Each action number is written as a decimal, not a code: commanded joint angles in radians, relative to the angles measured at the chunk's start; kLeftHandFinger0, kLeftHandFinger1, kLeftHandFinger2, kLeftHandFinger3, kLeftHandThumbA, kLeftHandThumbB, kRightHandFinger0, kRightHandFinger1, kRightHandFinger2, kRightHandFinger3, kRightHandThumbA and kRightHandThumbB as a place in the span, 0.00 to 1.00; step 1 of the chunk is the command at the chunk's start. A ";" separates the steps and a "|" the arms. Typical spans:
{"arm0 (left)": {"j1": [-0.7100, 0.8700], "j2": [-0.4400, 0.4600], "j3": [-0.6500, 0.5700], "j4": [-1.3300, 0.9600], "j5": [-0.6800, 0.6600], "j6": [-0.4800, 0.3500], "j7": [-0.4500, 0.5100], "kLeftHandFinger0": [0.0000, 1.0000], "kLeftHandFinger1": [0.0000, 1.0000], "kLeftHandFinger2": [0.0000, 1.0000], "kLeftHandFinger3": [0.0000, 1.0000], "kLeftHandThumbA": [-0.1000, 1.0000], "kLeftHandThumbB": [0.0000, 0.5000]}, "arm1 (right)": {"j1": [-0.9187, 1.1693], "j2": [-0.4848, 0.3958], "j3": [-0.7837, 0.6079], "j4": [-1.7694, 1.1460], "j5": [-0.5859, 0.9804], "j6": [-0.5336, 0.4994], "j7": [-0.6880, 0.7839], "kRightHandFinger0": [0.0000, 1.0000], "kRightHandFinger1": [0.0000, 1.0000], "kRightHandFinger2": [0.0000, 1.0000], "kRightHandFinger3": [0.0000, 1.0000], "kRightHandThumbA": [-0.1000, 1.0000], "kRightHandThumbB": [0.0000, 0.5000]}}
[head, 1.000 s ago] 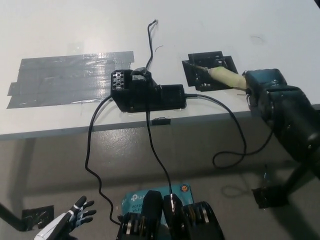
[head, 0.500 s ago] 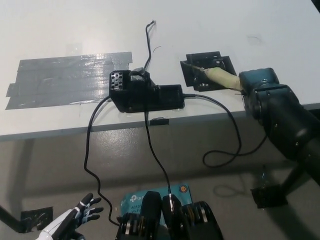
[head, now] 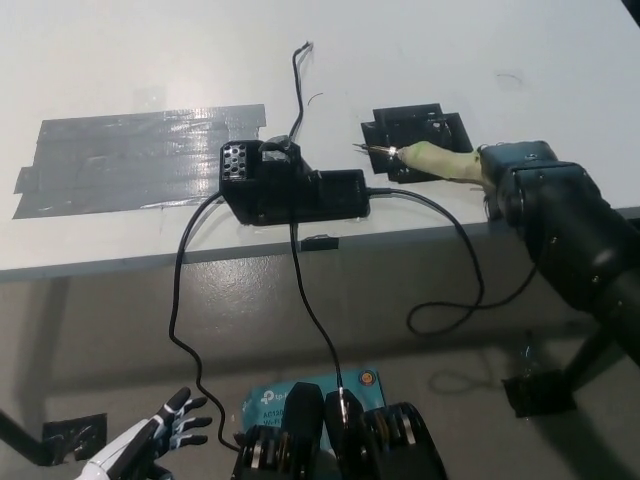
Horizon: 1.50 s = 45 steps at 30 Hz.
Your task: The robot uses its right hand to grab and lift the soldering gun kept on the middle of the table and puts it in its base
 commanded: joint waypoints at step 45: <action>-0.039 0.065 -0.028 -0.010 -0.039 0.013 -0.051 1.00 0.92 0.90 1.00 1.00 1.00 | 0.317 0.018 -0.125 -0.112 -0.090 -0.010 -0.407 0.03 0.35 0.63 0.56 0.00 0.07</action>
